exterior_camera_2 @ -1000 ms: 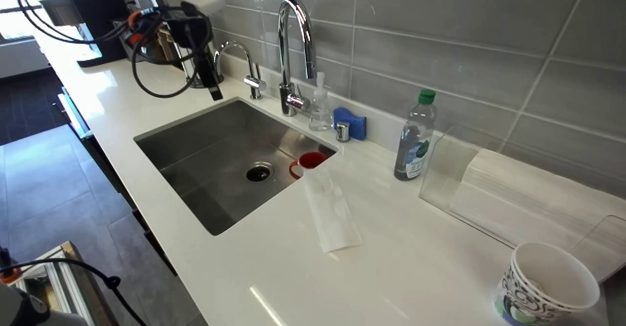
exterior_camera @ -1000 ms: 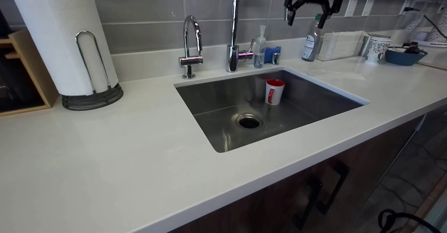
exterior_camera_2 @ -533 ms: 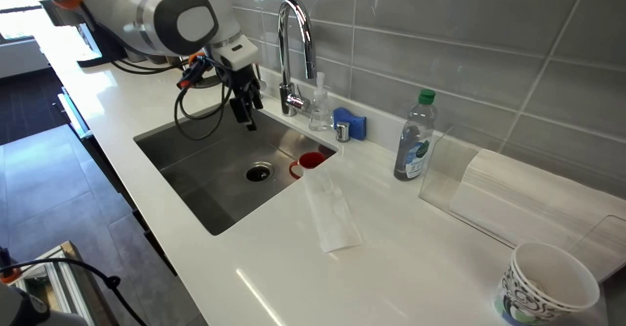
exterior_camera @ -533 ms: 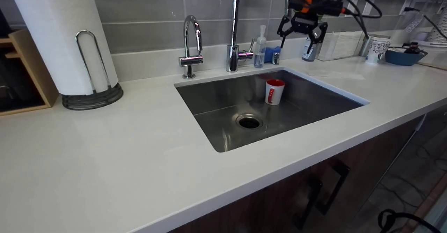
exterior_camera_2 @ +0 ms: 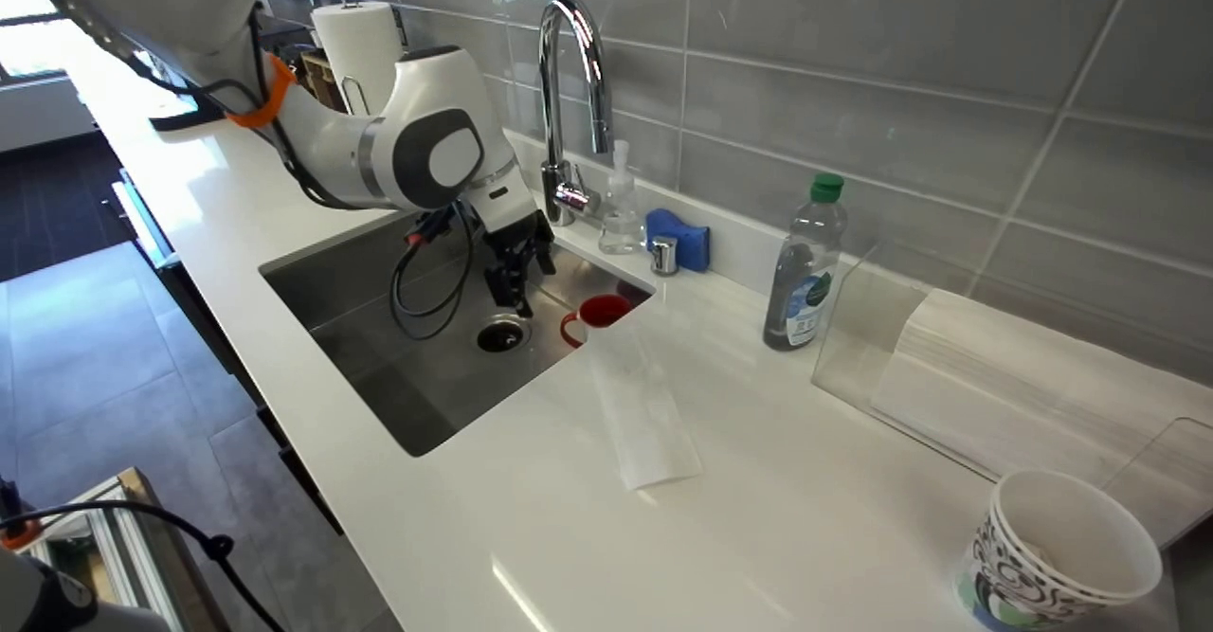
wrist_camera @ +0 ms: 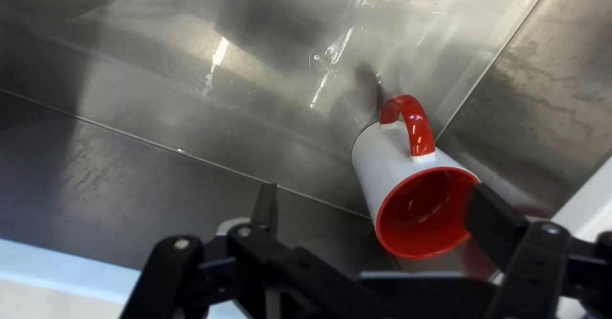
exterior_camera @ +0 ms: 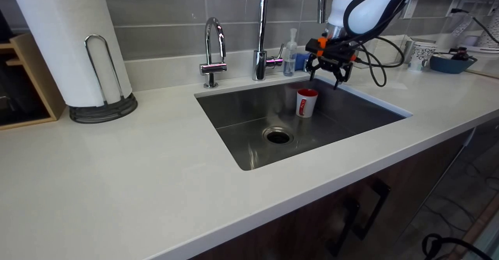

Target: Pour the liquid out of the mug in the sink then place the mug on the right side of the counter.

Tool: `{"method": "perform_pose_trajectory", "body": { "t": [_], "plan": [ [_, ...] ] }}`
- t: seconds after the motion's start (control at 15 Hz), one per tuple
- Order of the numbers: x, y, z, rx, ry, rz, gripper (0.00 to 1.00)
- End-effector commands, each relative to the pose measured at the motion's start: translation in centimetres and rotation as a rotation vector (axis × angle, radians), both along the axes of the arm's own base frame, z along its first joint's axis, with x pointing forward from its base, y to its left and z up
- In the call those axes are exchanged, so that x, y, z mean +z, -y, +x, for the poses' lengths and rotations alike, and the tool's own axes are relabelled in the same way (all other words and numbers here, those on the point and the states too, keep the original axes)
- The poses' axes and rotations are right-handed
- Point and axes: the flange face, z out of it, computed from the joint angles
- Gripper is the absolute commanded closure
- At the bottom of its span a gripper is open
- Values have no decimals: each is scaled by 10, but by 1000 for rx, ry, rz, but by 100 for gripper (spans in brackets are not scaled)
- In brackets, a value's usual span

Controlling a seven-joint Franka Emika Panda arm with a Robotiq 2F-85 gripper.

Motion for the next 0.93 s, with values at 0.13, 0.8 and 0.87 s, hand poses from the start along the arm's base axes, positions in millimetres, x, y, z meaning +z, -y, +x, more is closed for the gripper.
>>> {"method": "perform_pose_trajectory", "body": {
  "t": [0.13,0.8,0.87],
  "plan": [
    [-18,-4,9,8,-16,-3,0],
    [-43,-7,33,72,-80,29,0],
    [-51,-9,37,91,-95,31,0]
  ]
}}
